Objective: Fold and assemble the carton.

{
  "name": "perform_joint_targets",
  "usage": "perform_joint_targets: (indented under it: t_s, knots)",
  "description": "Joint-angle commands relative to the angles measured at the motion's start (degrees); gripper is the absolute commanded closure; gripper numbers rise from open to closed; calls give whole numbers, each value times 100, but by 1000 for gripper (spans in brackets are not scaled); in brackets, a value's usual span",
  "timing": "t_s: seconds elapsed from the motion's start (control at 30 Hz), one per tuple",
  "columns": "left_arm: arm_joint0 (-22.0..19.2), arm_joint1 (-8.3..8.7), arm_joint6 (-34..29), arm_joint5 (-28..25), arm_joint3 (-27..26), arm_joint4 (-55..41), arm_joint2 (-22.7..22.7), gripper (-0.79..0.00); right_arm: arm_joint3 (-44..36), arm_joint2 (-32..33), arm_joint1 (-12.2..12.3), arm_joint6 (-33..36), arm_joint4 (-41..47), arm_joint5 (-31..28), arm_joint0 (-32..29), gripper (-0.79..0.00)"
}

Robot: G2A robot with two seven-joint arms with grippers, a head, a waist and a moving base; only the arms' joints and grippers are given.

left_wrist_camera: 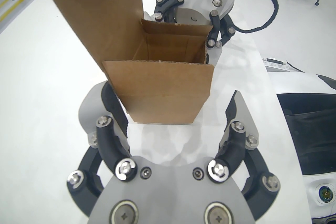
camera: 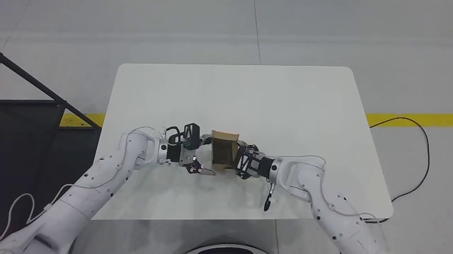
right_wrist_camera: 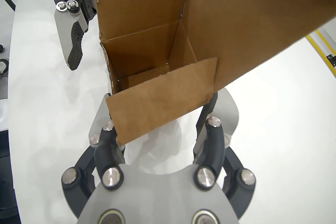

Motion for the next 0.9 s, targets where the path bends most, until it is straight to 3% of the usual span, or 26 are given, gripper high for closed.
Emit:
perform_joint_targets:
  t_s: [0.0,0.4,0.53,0.77,0.87]
  knots:
    - [1,-8,-9,1,18,-8,-2,-785,-17,10,1,-10,-10,-9,-12,-690]
    - [8,-77,-130,1,116,-150,-38,-785,-55,60,2,-75,-52,-39,-75,-708]
    - [-1,-95,-180,1,108,-151,-8,-683,-60,66,0,-88,-65,-47,-85,-686]
    - [-26,-110,-198,1,107,-139,50,-588,-63,58,-12,-103,-82,-46,-84,-619]
    - [-38,-113,-202,1,115,-142,77,-594,-72,59,-16,-98,-86,-43,-87,-616]
